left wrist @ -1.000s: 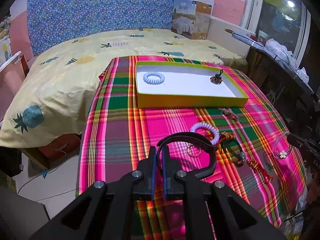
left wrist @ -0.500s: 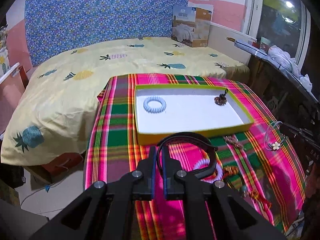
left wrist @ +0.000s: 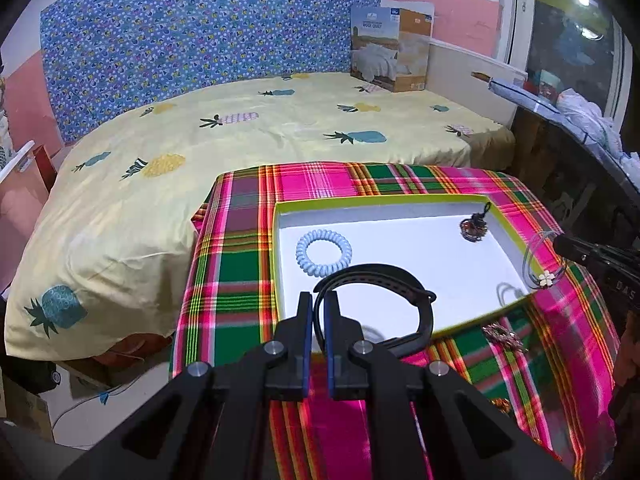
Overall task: Organize jewelry
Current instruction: 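Place the watch band in the box with the left tool while the right tool drops the cable ring there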
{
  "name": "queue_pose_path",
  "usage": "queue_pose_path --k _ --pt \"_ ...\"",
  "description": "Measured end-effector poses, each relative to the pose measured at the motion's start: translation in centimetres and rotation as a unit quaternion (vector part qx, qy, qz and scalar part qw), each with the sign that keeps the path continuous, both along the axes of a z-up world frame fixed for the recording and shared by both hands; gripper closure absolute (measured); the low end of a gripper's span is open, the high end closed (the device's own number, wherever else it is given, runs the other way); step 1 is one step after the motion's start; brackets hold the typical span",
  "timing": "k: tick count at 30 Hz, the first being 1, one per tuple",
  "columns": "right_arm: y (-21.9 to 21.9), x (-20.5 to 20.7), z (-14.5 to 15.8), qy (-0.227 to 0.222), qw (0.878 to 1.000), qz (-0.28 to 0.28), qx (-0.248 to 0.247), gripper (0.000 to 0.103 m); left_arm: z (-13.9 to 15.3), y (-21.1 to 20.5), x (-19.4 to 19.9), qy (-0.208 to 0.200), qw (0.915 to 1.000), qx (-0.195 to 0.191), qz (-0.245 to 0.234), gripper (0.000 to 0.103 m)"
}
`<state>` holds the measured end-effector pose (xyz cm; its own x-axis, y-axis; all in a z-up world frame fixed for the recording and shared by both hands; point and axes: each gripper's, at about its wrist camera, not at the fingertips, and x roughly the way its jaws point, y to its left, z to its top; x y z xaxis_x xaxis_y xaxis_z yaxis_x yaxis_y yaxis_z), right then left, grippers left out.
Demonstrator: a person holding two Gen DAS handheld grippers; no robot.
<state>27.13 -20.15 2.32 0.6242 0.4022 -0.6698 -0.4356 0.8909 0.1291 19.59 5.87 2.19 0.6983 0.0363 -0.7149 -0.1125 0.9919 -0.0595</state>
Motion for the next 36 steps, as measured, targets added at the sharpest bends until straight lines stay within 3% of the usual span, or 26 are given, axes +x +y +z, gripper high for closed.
queue_pose_path --k 12,25,29,33,36 --pt "1.5 3.2 -4.1 0.056 0.997 0.008 -0.045 0.102 -2.1 0.2 2.3 0.031 0.9994 0.014 -0.002 0.097" --pt "1.5 3.2 -4.8 0.075 0.995 0.006 -0.063 0.101 -3.0 -0.9 3.8 0.055 0.9979 0.028 -0.02 0.097" --pt "1.6 3.3 -4.8 0.072 0.995 0.007 -0.066 0.088 -3.9 -1.1 4.4 0.069 0.9967 0.038 -0.019 0.097" --pt "1.8 3.0 -4.6 0.069 0.995 0.012 -0.072 0.084 -4.2 -0.9 4.4 0.074 0.9964 0.037 -0.016 0.096" --pt "1.9 2.7 -4.3 0.067 0.995 0.018 -0.067 0.076 -4.2 -0.8 4.3 0.076 0.9964 0.033 -0.015 0.096"
